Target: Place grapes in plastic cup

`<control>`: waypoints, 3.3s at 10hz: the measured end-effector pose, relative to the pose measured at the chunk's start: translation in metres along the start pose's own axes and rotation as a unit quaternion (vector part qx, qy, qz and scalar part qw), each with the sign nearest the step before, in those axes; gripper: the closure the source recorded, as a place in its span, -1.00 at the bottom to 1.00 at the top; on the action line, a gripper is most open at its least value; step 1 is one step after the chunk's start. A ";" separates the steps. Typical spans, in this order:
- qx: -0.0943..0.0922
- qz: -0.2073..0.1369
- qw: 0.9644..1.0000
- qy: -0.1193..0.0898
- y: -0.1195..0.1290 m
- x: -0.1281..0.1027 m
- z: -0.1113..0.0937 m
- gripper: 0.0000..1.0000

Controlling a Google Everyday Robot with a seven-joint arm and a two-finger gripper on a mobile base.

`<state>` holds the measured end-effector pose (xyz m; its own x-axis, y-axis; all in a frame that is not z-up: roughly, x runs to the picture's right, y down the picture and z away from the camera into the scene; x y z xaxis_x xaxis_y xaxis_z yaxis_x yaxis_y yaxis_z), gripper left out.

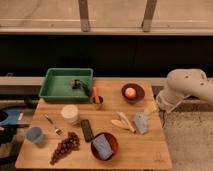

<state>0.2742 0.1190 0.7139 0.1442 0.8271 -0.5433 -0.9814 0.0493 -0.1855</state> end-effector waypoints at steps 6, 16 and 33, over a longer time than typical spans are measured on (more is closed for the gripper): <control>0.006 -0.026 1.000 -0.002 0.007 0.001 -0.002 -0.54; -0.044 -0.216 0.975 -0.023 0.208 -0.030 -0.003 -0.54; -0.138 -0.358 0.923 -0.018 0.350 -0.050 0.011 -0.54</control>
<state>-0.0780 0.1009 0.6851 0.7341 0.6563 -0.1740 -0.5664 0.4506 -0.6900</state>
